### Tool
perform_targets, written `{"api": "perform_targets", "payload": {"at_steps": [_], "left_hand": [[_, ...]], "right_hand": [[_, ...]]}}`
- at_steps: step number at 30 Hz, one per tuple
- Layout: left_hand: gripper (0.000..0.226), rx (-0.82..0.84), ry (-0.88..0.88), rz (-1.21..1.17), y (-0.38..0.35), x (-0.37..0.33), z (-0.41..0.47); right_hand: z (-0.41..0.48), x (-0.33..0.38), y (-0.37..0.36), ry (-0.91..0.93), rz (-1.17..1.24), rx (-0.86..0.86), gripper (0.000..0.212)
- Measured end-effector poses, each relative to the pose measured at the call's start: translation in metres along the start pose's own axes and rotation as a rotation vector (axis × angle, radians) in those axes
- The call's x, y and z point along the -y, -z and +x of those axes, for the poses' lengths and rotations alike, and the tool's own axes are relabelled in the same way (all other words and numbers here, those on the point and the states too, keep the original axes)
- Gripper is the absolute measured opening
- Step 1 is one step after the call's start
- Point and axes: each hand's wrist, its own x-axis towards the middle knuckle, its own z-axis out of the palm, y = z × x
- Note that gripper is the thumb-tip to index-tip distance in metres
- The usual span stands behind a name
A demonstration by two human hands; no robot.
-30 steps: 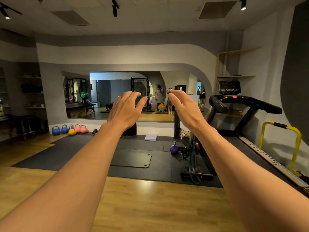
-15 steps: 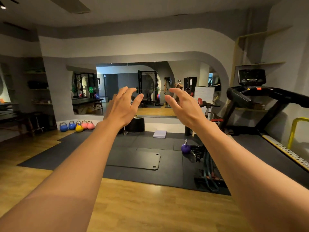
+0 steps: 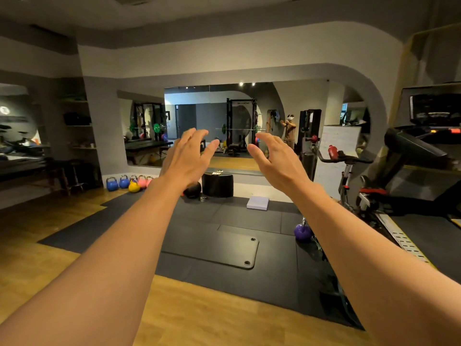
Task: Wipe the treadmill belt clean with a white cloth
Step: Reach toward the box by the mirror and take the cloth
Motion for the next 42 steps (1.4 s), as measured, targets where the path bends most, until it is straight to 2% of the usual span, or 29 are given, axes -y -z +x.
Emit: {"api": "perform_targets", "payload": {"at_steps": [13, 24, 33, 42], "left_hand": [[0.053, 0.011, -0.009, -0.054, -0.172, 0.142, 0.208], [0.054, -0.029, -0.003, -0.003, -0.315, 0.257, 0.41], [0.056, -0.03, 0.002, 0.033, -0.433, 0.4, 0.557], [0.055, 0.042, 0.009, -0.034, -0.565, 0.526, 0.72]], "right_hand": [[0.203, -0.13, -0.188, -0.072, -0.051, 0.02, 0.056], [0.409, -0.257, -0.337, 0.004, -0.032, 0.011, 0.052], [0.543, -0.339, -0.508, 0.03, -0.082, 0.052, 0.055], [0.69, -0.425, -0.654, -0.056, -0.119, 0.063, 0.055]]}}
